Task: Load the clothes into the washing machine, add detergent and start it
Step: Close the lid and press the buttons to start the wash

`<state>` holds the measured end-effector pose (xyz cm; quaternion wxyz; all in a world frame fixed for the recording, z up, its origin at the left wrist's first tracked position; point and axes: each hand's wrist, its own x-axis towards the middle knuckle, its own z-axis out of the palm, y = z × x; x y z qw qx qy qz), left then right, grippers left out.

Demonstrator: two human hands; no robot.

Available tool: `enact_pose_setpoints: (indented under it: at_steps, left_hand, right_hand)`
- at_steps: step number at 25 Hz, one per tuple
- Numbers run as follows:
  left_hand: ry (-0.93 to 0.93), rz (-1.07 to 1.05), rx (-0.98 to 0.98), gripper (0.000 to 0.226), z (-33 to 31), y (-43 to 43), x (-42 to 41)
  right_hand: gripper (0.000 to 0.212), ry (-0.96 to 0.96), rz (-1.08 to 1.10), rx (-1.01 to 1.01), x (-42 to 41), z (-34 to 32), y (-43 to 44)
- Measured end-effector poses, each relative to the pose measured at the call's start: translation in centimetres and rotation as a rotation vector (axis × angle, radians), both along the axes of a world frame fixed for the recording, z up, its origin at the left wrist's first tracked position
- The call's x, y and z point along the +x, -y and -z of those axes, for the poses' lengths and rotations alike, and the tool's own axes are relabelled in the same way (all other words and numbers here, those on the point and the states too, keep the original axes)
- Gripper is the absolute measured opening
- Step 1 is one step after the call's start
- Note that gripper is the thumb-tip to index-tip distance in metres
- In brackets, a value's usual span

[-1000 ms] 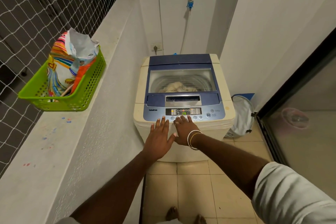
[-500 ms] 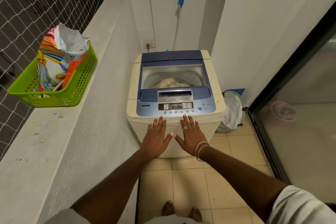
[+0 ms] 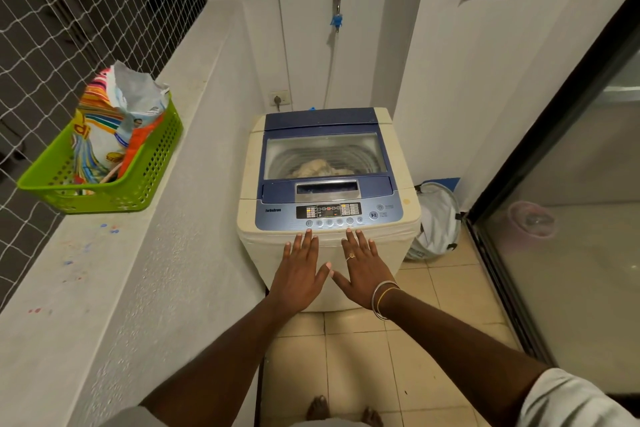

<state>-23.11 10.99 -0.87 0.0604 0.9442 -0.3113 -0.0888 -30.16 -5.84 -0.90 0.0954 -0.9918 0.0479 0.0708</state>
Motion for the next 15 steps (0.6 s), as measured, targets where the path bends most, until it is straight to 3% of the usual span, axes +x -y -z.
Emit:
enact_pose_setpoints:
  at_steps: [15]
  left_hand:
    - [0.006,0.002,0.001,0.073,0.19,0.81,0.66]
  right_hand:
    - [0.082,-0.018,-0.008,-0.025,1.05,0.26,0.28]
